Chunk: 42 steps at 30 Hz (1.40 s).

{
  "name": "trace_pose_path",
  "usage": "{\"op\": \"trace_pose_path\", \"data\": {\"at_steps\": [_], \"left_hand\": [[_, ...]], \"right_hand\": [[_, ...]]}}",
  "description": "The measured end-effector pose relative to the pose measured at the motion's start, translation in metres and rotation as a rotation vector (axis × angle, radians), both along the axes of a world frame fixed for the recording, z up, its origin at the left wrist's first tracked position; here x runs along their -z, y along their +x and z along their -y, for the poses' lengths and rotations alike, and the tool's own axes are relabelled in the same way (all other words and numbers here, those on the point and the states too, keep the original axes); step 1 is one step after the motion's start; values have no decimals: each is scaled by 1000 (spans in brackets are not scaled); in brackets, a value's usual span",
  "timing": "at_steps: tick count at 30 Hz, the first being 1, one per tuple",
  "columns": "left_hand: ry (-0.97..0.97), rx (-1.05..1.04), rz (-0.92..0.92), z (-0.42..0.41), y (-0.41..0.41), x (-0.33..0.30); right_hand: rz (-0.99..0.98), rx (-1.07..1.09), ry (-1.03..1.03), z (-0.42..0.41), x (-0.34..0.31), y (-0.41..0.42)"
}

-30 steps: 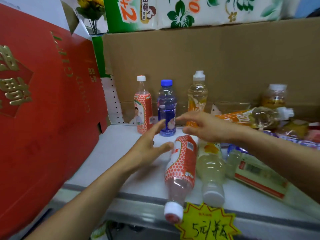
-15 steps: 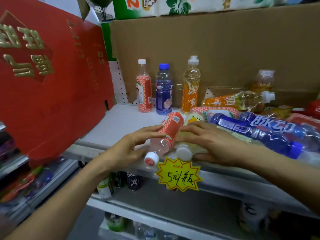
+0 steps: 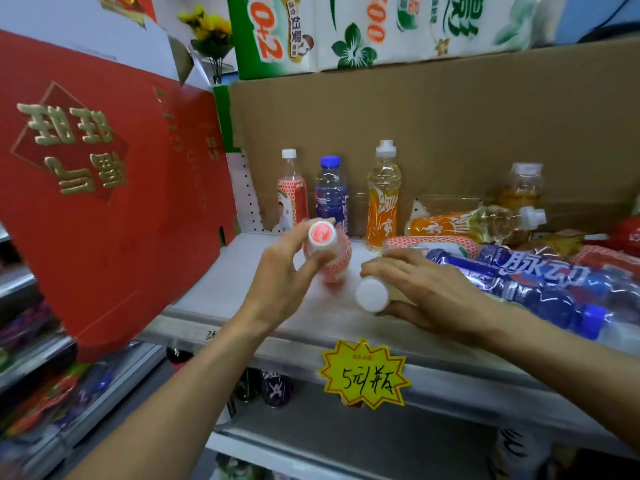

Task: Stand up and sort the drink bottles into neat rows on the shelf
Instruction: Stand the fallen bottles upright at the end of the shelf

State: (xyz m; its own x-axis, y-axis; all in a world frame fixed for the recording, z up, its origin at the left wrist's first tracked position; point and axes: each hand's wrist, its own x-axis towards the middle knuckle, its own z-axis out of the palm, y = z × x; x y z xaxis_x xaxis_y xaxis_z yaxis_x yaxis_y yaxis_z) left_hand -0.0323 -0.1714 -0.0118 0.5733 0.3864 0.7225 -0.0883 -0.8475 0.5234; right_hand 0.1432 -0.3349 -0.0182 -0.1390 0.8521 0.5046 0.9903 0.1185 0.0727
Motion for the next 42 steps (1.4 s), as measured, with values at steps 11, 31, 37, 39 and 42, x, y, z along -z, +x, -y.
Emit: {"op": "trace_pose_path", "data": {"at_steps": [11, 31, 37, 39, 42], "left_hand": [[-297, -129, -105, -96, 64, -75], [-355, -88, -93, -131, 85, -56], [48, -158, 151, -67, 79, -38], [185, 17, 45, -35, 89, -39], [291, 119, -235, -8, 121, -38]], "right_hand": [[-475, 176, 183, -23, -53, 16], [-779, 226, 74, -131, -64, 42], [-604, 367, 30, -62, -78, 74], [-563, 481, 36, -33, -86, 98], [-492, 631, -44, 2, -90, 137]]}}
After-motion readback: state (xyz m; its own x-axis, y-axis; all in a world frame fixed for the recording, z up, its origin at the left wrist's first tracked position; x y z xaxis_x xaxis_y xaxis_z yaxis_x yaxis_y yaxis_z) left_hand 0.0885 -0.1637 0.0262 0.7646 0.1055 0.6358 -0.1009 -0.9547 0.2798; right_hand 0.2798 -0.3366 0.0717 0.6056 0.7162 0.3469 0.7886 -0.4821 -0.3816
